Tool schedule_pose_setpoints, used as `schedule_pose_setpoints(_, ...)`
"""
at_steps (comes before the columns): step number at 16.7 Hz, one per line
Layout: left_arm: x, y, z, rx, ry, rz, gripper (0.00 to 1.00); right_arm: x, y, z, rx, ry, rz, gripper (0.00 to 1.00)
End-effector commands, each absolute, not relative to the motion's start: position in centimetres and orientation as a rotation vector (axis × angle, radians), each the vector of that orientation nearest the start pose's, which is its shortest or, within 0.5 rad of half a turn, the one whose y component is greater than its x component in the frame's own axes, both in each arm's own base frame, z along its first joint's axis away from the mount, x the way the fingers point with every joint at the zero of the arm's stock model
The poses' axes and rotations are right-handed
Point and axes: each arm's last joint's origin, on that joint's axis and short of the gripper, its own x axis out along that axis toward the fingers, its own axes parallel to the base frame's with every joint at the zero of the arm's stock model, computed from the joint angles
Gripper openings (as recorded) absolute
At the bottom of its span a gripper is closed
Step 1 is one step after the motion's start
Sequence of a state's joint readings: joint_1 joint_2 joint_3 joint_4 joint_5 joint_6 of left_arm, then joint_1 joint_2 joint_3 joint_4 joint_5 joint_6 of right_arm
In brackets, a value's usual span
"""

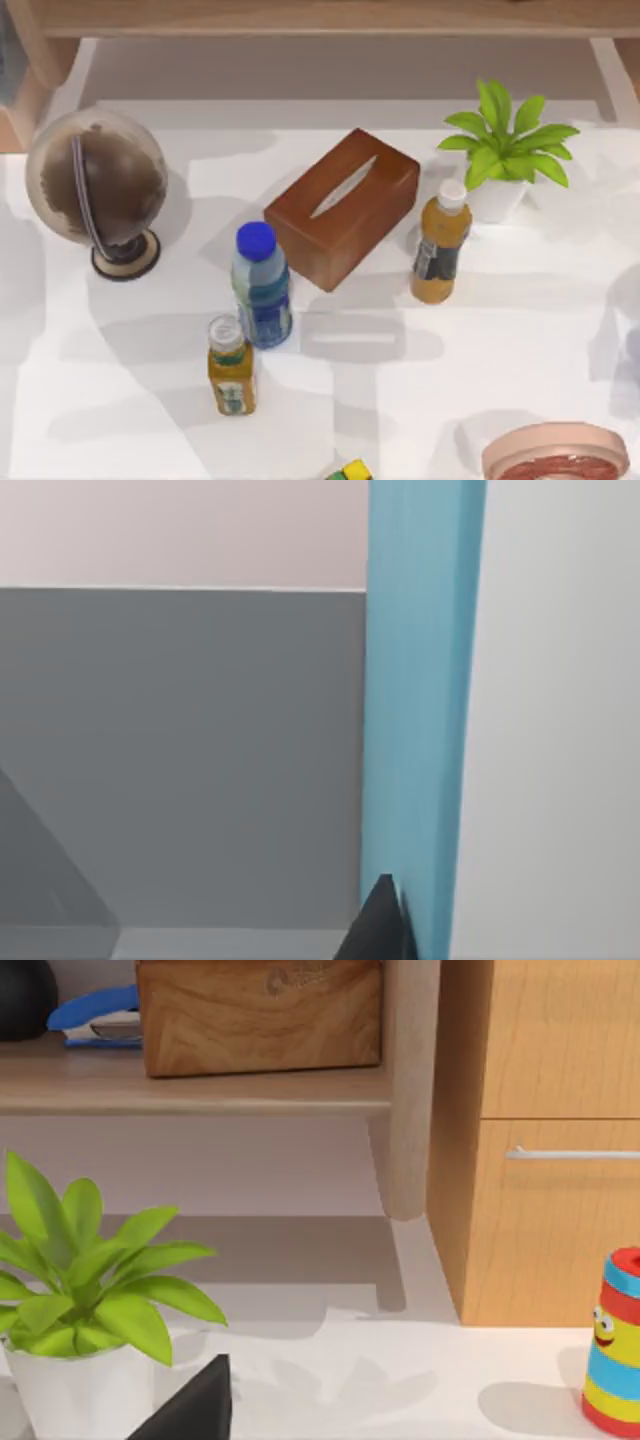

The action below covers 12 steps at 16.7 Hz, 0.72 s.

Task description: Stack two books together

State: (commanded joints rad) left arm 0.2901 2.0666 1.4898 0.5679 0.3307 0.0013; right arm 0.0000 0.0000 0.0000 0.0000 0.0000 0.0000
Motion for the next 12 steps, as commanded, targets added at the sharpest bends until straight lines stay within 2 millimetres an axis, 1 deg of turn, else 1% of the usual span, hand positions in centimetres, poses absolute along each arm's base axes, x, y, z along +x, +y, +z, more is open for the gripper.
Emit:
schedule_pose_setpoints(3, 46.7, 13.7, 24.9, -0.011, 0.000, -0.012, 0.00, 10.6, -0.1, 16.0, 0.000, 0.000, 0.000, 1.00)
schedule_pose_setpoints(5, 46.2, 14.5, 25.4, -0.002, -0.014, 0.004, 0.00, 10.6, -0.1, 16.0, 0.000, 0.000, 0.000, 1.00)
schedule_pose_setpoints(7, 45.7, 15.0, 24.7, -0.010, 0.002, 0.012, 0.00, 10.6, -0.1, 16.0, 0.000, 0.000, 0.000, 1.00)
schedule_pose_setpoints(9, 45.5, 14.8, 23.9, -0.023, 0.032, 0.001, 0.00, 10.6, -0.1, 16.0, 0.000, 0.000, 0.000, 1.00)
schedule_pose_setpoints(10, 45.4, 14.5, 23.9, -0.025, 0.039, -0.005, 0.00, 10.6, -0.1, 16.0, 0.000, 0.000, 0.000, 1.00)
schedule_pose_setpoints(12, 45.5, 14.0, 24.9, -0.019, 0.024, -0.012, 0.00, 10.6, -0.1, 16.0, 0.000, 0.000, 0.000, 1.00)
